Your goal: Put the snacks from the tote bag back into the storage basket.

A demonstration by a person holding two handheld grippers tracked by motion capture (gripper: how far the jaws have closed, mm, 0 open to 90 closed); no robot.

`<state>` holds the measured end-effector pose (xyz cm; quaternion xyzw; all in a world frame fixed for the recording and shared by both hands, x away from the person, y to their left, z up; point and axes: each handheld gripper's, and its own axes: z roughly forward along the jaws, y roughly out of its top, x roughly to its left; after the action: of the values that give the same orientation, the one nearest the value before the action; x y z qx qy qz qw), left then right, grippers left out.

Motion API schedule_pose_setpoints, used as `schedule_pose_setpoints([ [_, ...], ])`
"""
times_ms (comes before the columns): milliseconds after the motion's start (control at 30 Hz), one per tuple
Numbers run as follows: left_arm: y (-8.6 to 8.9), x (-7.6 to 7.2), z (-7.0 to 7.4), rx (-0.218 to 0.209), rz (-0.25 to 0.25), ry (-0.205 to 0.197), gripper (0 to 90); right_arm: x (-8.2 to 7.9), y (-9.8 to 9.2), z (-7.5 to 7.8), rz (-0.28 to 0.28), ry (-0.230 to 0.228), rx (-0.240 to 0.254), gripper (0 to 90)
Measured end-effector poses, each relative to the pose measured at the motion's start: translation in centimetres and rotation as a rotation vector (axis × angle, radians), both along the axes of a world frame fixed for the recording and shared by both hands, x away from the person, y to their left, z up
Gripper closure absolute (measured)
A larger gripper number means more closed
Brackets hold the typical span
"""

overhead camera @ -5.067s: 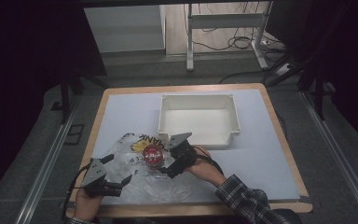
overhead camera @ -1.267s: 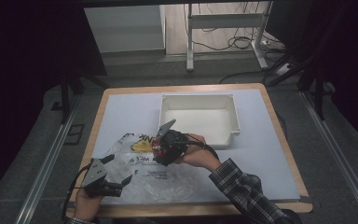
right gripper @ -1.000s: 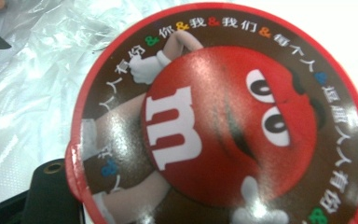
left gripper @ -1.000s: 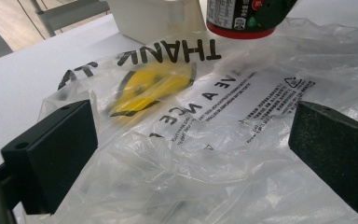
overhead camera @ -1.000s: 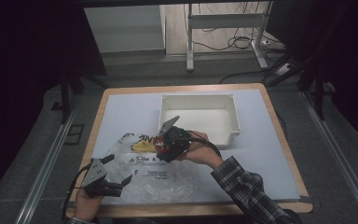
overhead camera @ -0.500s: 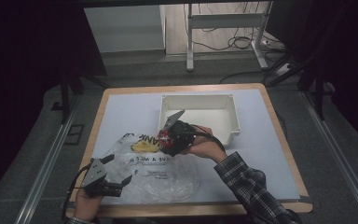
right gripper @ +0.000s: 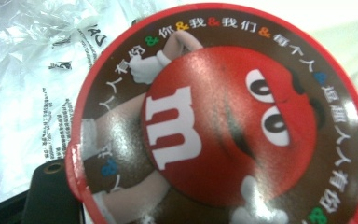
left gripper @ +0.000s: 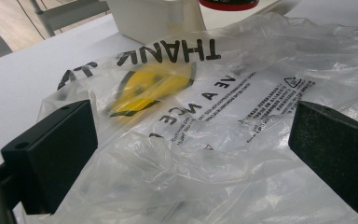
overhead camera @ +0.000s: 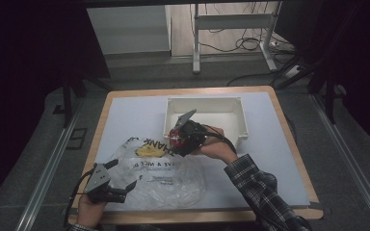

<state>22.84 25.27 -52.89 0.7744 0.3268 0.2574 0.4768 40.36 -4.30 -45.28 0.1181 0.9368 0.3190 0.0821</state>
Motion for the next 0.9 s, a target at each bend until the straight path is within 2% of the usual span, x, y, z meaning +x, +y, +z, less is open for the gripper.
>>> schedule_pose_setpoints([
  [200,0.0,0.0,0.0,0.0,0.0,0.0,1.0,0.8,-0.6,0.1,-0.016,-0.006,0.012,25.6],
  [900,0.0,0.0,0.0,-0.002,-0.001,-0.001,1.0,3.7,-1.5,0.4,-0.057,-0.033,0.01,25.6],
])
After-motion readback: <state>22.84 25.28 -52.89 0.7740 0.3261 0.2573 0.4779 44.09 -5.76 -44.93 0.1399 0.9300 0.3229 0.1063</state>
